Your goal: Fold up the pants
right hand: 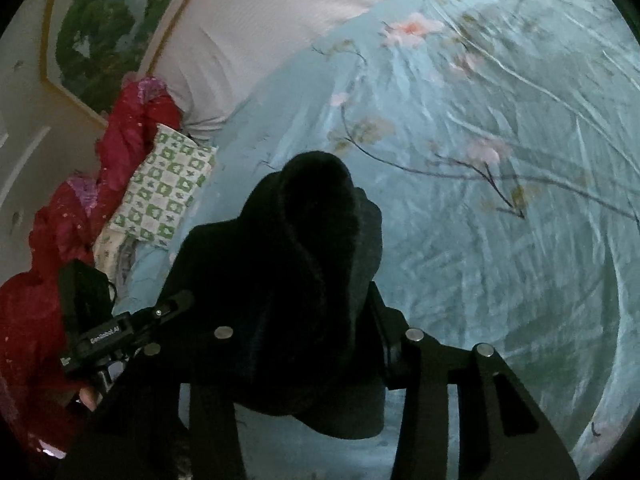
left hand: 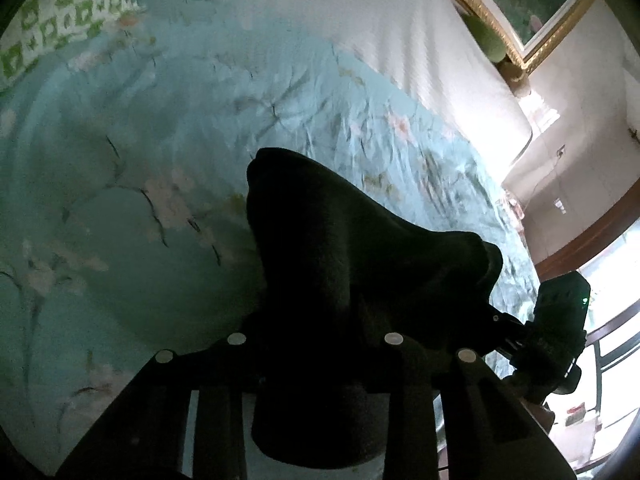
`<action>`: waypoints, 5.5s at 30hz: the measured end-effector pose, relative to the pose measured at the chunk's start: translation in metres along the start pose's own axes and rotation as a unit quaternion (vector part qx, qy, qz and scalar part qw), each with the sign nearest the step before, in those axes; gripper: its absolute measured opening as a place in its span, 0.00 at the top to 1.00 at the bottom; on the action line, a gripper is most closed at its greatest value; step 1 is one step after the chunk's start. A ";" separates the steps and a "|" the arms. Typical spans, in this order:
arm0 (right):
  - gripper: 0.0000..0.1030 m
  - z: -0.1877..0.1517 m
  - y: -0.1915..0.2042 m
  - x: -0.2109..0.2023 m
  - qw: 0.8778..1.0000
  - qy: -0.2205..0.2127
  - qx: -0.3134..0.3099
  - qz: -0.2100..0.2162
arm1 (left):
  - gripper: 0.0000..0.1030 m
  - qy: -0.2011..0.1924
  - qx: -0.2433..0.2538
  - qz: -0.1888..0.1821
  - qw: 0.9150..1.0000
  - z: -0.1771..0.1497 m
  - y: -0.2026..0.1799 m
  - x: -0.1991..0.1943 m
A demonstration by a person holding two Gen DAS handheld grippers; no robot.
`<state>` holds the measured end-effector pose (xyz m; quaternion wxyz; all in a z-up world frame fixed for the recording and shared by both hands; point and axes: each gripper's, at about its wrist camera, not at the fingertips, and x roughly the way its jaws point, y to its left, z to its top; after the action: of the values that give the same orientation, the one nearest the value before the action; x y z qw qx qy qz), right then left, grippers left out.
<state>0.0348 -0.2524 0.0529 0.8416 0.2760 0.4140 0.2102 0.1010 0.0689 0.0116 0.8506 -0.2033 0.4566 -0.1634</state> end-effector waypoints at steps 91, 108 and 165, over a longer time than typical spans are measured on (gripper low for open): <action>0.11 -0.009 0.107 0.073 0.973 -0.050 -0.205 -0.095 | 0.18 -0.107 0.046 0.264 0.957 -0.020 0.039 -0.046; 0.03 -0.038 0.115 0.079 0.961 -0.052 -0.254 -0.093 | 0.16 -0.116 0.078 0.287 0.948 -0.036 0.028 -0.048; 0.01 -0.051 0.114 0.096 0.947 -0.083 -0.292 -0.105 | 0.14 -0.125 0.096 0.292 0.943 -0.045 0.033 -0.035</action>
<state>0.0331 -0.0954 0.0441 0.9338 -0.0102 0.2901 0.2090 0.0476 0.1049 -0.0022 0.9265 0.0026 0.3686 0.0760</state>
